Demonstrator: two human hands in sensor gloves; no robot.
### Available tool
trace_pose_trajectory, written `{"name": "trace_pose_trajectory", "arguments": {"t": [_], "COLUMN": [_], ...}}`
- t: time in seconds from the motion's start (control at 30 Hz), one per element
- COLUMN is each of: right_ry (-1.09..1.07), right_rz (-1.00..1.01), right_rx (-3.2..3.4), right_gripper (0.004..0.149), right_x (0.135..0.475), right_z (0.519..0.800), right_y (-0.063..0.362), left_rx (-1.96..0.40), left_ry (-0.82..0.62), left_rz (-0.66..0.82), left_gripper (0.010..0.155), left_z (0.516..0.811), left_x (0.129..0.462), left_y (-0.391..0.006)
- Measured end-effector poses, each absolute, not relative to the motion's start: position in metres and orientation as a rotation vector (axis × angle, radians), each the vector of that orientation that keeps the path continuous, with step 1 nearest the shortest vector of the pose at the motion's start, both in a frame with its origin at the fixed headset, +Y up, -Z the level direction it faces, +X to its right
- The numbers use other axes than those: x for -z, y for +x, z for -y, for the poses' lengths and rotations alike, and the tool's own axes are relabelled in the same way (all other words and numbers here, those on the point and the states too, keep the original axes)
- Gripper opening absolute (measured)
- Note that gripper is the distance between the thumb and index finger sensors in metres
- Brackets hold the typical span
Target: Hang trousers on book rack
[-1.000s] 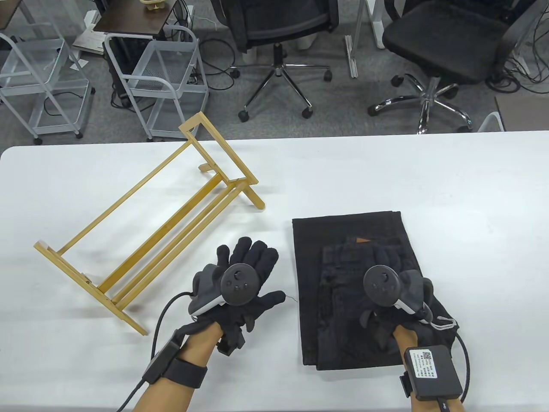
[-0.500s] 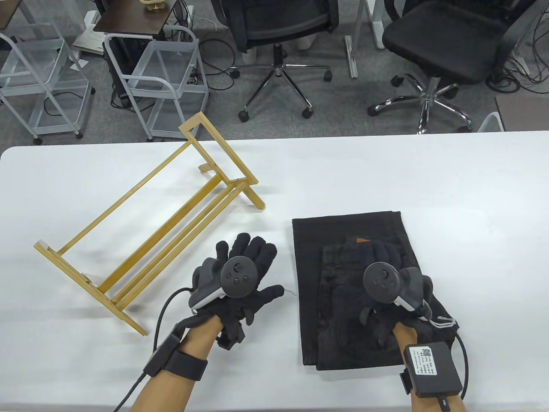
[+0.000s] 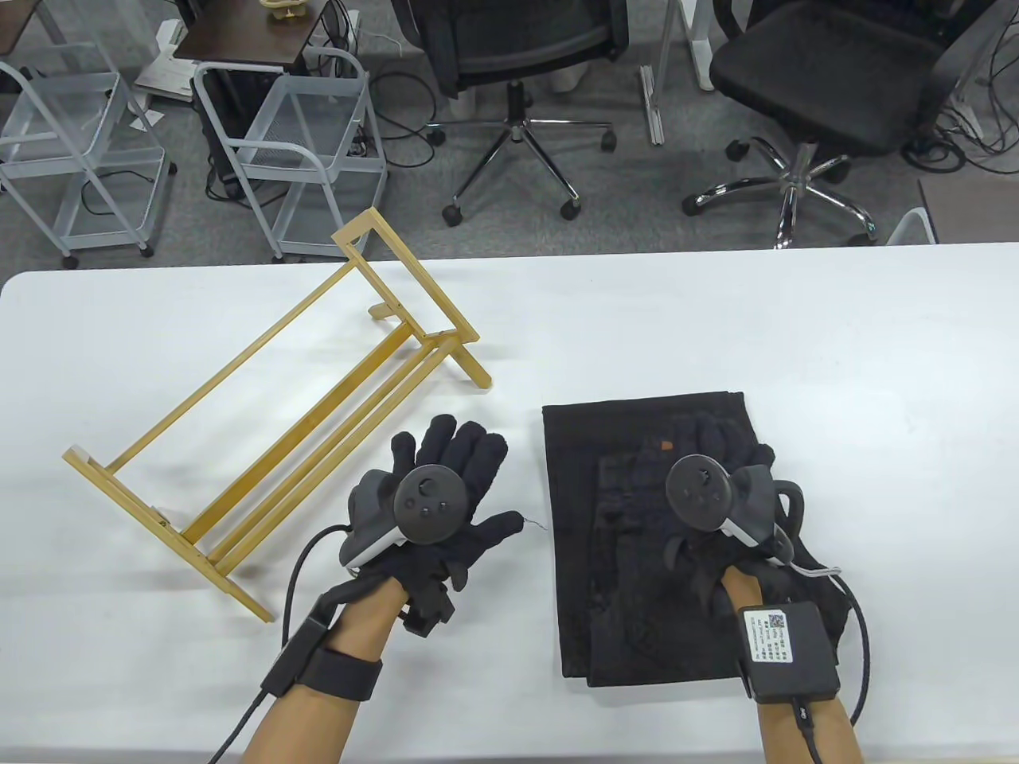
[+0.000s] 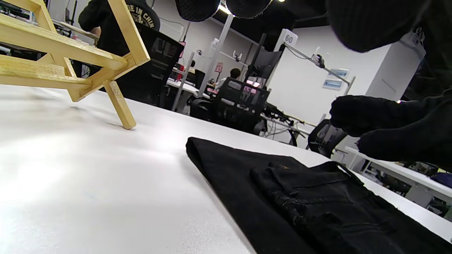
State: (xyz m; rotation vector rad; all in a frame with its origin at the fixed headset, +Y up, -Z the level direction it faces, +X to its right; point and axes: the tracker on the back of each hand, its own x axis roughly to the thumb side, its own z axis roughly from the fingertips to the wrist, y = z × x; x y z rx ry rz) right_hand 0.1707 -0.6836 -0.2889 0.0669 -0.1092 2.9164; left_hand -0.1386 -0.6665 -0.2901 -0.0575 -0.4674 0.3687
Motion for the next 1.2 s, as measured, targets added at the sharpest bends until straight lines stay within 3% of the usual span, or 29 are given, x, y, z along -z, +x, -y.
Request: {"name": "trace_pose_trajectory", "arguments": {"t": [0.17, 0.33, 0.7, 0.9, 1.0, 1.2], "right_ry": [-0.074, -0.323, -0.640, -0.706, -0.761, -0.809], "right_rz": [0.059, -0.206, -0.500, -0.557, -0.444, -0.409], "right_rx": [-2.931, -2.992, -2.723, -2.582, -2.596, -2.575], "right_gripper": [0.108, 0.113, 0.112, 0.112, 0.110, 0.108], "right_x": [0.304, 0.317, 0.314, 0.306, 0.304, 0.304], "right_z": [0.687, 0.704, 0.736, 0.745, 0.743, 0.740], "right_y": [0.186, 0.206, 0.249, 0.265, 0.267, 0.265], "left_rx": [-0.362, -0.356, -0.305, -0.294, -0.286, -0.293], "left_ry": [-0.067, -0.077, -0.117, -0.131, -0.143, -0.139], "left_rz": [0.460, 0.460, 0.462, 0.459, 0.460, 0.462], "left_gripper": [0.088, 0.088, 0.088, 0.088, 0.087, 0.086], "left_z": [0.667, 0.669, 0.678, 0.680, 0.681, 0.679], "left_x": [0.291, 0.292, 0.292, 0.288, 0.286, 0.280], "left_y": [-0.138, -0.135, -0.127, -0.127, -0.127, -0.128]}}
